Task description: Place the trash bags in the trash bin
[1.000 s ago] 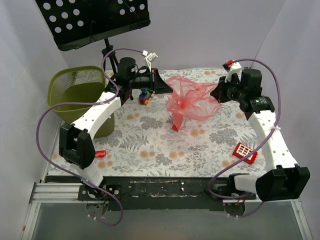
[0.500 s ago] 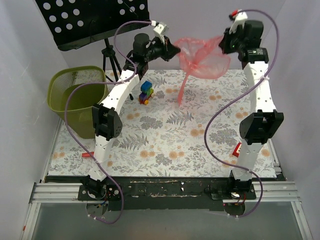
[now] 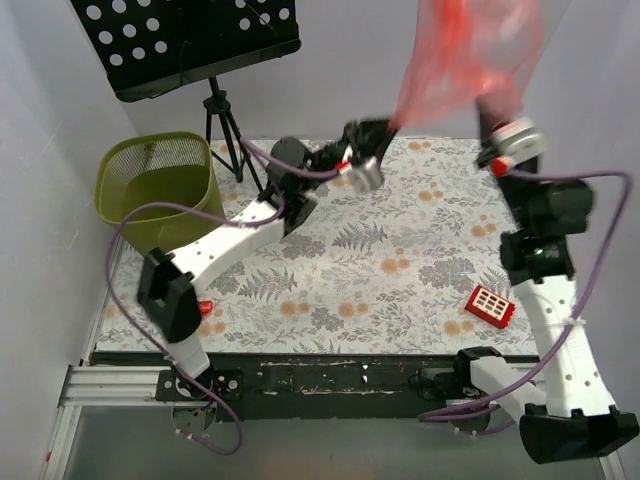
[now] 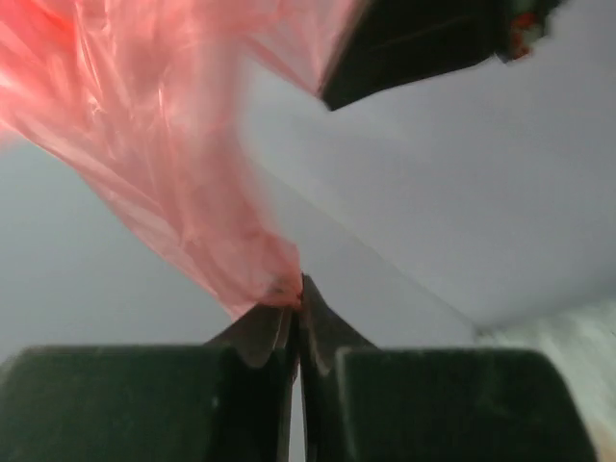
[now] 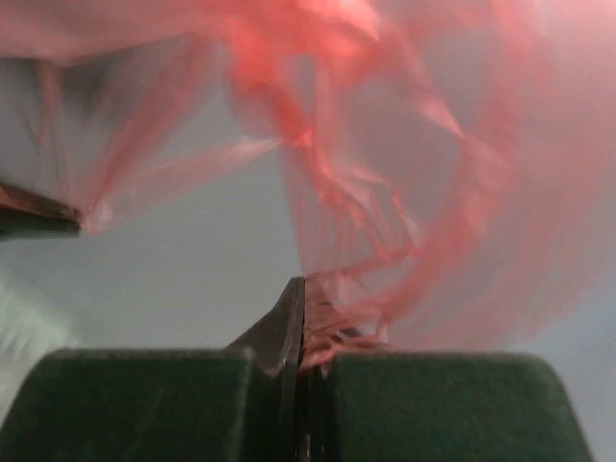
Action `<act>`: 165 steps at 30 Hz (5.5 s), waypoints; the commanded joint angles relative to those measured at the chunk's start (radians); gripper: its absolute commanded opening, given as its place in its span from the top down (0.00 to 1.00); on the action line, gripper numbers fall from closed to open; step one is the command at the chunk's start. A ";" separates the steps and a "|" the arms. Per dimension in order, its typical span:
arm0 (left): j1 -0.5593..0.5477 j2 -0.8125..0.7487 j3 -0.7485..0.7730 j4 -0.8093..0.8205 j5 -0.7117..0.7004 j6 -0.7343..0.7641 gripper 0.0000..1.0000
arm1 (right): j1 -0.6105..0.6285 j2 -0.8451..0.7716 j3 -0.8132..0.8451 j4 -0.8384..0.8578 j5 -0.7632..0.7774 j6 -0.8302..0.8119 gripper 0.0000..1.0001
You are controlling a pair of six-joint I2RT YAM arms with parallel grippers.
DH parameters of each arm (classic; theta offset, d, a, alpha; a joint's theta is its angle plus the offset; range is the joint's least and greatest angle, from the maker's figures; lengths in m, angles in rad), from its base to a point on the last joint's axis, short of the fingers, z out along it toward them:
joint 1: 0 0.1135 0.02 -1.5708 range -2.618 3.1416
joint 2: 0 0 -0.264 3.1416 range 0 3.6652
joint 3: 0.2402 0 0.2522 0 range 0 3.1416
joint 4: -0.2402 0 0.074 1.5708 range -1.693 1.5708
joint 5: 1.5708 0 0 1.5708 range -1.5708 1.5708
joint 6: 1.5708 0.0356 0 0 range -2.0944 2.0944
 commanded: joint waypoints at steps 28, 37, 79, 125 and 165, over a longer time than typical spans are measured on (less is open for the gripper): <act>0.061 -0.512 -0.796 -1.360 -0.056 -0.566 1.00 | 0.004 -0.116 -0.335 -1.358 -0.437 -0.088 0.99; 0.358 -0.443 -0.608 -1.216 0.054 -0.886 1.00 | -0.067 0.057 -0.236 -1.151 -0.510 0.307 0.99; 0.352 0.321 0.431 -1.109 0.242 -1.085 1.00 | -0.288 0.766 0.557 -1.110 -0.361 0.439 0.99; 0.038 -0.727 -0.919 -0.927 -0.352 -0.409 1.00 | 0.017 -0.198 -0.260 -1.158 -0.120 0.029 0.99; 0.248 -0.056 0.019 -1.065 -0.363 -0.959 1.00 | -0.121 0.291 0.149 -0.869 0.024 0.341 0.99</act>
